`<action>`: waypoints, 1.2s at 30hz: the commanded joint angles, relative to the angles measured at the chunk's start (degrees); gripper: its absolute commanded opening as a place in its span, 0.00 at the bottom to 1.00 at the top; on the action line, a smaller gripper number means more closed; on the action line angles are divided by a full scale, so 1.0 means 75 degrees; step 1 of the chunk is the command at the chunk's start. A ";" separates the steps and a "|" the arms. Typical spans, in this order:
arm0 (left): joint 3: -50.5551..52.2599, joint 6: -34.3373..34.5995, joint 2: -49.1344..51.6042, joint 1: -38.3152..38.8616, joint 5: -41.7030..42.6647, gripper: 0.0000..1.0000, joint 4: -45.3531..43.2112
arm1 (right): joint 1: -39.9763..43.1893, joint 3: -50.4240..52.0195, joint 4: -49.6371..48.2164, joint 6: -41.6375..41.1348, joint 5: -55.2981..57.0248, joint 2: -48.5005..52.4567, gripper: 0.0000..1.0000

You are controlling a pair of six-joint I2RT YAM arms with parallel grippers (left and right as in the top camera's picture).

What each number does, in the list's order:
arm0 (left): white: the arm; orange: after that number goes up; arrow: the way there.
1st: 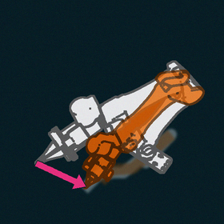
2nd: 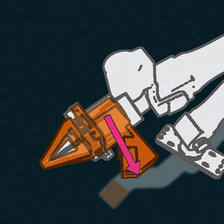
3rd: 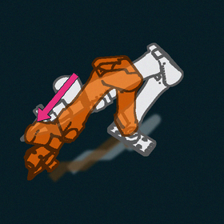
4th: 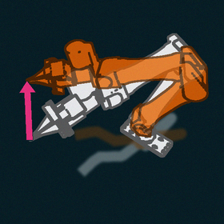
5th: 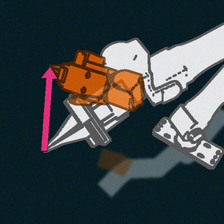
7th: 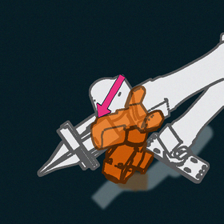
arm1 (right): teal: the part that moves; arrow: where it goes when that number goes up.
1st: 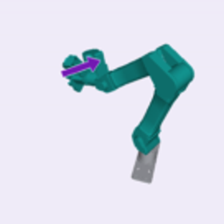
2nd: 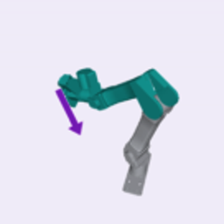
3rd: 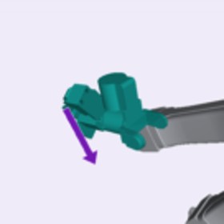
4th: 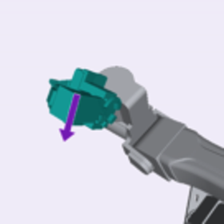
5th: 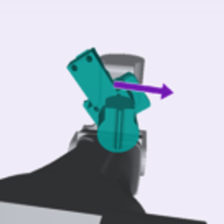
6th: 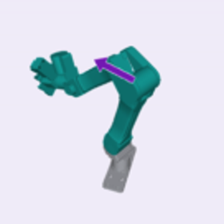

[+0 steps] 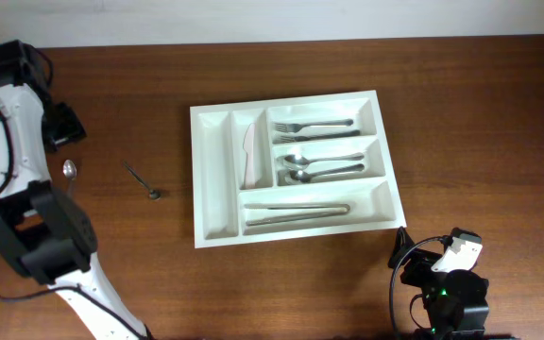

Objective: Pack container
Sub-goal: 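Move the left gripper down onto the small silver spoon and grasp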

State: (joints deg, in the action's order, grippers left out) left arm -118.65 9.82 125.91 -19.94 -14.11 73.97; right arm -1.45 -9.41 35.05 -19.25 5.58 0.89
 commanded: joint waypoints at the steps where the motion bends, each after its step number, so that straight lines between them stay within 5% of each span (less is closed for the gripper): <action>1: 0.0087 -0.0003 0.0560 0.0108 -0.1256 0.70 -0.0032 | 0.0061 0.0061 -0.0026 0.0012 0.0149 -0.0093 0.99; 7: 0.0087 0.0318 0.1259 0.0402 -0.2323 0.65 0.0000 | 0.0061 0.0061 -0.0023 0.0012 0.0149 -0.0093 0.99; 36: 0.0087 0.0860 0.2468 0.0688 -0.3098 0.55 -0.0379 | 0.0061 0.0061 -0.0026 0.0012 0.0149 -0.0093 0.99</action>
State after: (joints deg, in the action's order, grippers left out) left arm -118.24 14.83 142.91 -14.28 -37.19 71.79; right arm -1.48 -9.41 35.05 -19.22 5.58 0.89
